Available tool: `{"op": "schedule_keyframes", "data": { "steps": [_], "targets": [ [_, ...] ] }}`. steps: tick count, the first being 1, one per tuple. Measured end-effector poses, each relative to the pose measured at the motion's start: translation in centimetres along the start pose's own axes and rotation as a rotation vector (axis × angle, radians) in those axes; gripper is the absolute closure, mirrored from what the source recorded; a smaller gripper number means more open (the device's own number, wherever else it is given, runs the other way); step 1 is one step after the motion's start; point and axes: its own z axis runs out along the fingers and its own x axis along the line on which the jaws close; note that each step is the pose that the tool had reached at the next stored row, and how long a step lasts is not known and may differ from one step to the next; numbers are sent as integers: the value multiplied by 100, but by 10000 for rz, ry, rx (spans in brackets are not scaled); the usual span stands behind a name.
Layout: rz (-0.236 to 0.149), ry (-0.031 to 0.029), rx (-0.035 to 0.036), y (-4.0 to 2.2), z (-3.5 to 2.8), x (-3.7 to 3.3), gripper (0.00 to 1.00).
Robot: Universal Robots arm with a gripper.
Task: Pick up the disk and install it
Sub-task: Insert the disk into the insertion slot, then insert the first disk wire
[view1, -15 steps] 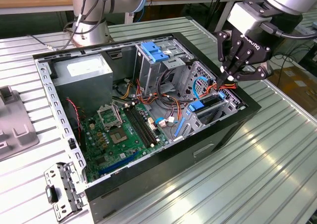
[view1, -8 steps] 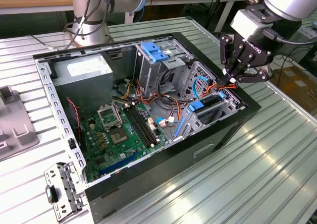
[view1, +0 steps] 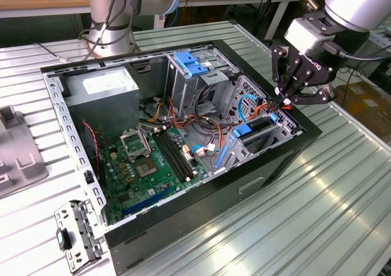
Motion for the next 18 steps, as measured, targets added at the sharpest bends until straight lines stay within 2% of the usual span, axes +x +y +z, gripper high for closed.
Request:
{"op": "schedule_keyframes", "data": {
  "steps": [7,18],
  "targets": [
    [0,0,0,-57,35,4,89],
    [0,0,0,-62,37,4,89]
  ]
}}
